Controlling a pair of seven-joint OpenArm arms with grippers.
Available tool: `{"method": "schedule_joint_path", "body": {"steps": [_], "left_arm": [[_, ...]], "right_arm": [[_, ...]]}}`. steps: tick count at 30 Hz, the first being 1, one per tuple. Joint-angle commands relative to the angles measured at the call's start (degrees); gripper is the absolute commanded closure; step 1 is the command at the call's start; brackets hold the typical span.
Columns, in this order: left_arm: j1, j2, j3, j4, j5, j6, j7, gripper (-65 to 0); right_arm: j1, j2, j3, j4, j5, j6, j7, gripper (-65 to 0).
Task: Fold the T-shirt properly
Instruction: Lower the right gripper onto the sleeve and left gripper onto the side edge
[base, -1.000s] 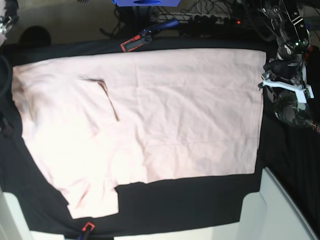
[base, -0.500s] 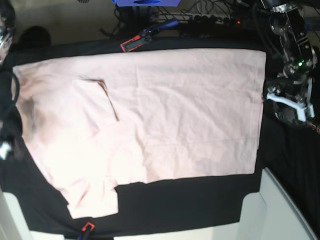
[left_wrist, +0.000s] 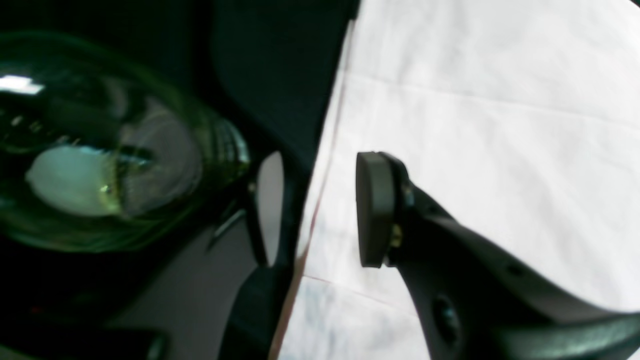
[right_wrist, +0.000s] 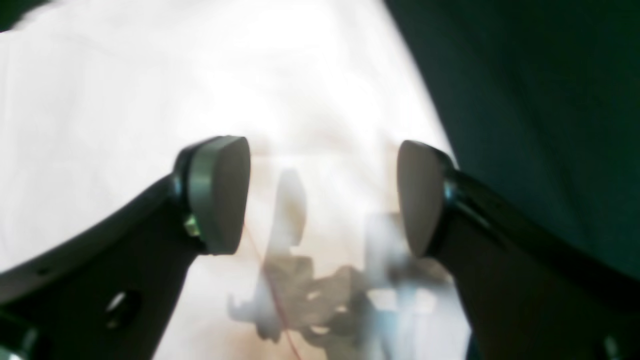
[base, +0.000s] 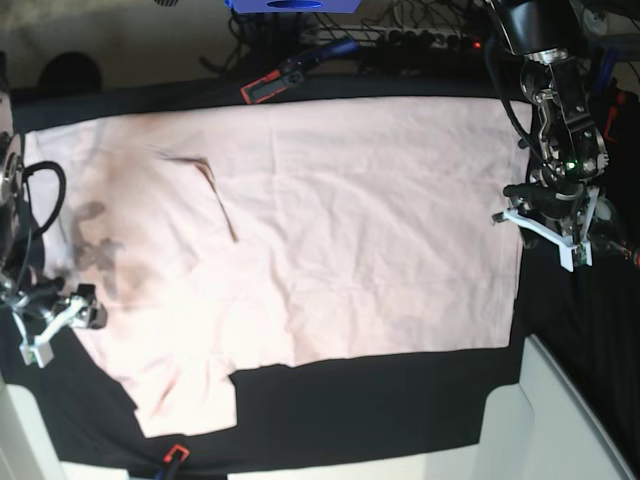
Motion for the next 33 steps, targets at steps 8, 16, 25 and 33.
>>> {"method": "schedule_joint_path", "body": {"steps": [8,16,25,33], "left_arm": [[-0.5,-2.3,-0.6,0.1,0.4,0.3,-1.3,-24.2],[0.9,-2.3,-0.7,-1.5,0.4,0.3,-1.3,-24.2],[4.3,-2.3,-0.8,3.2,0.3,0.3,-1.3,-24.2],[6.4,-2.6,-1.8,5.4,0.0,0.3,-1.3,-24.2]], "right_arm": [[2.0,0.6,-10.0,0.1,-0.1,-12.9,7.8,-55.1],[1.7,0.2,-16.1,0.0,0.3,-16.4,9.6,-55.6],[-0.7,0.6,-12.2,-2.7,6.6,-12.7,9.5,-55.6],[-2.1,-0.8,-12.2,-2.8,6.7,-11.1,9.5,-55.6]]}}
